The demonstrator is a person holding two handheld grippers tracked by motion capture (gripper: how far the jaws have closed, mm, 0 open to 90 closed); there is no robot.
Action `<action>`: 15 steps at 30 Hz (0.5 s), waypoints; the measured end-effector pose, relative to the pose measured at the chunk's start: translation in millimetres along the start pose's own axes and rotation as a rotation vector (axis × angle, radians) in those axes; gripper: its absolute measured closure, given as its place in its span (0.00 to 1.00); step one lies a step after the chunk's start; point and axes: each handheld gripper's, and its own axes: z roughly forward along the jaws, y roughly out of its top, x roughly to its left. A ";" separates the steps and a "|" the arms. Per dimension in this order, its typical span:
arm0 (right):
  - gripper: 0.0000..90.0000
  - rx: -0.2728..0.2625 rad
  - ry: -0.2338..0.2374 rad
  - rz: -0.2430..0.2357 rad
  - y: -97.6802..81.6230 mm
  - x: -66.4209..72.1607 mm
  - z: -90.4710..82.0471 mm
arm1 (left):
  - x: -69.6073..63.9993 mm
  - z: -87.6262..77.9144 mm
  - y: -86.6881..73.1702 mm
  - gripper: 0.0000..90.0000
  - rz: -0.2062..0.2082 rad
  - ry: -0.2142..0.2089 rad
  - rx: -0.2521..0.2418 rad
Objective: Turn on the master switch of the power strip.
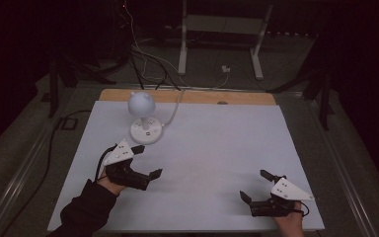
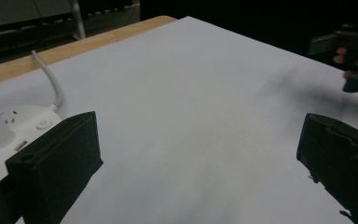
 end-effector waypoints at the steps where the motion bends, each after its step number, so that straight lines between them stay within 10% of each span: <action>1: 0.00 -0.001 0.000 0.000 0.1 -0.1 -0.1 | 0.4 1.3 1.3 0.00 0.002 0.006 0.002; 15: 0.00 -0.009 0.011 0.005 0.9 -0.3 -0.7 | 10.6 28.3 9.7 0.00 -0.046 0.137 0.021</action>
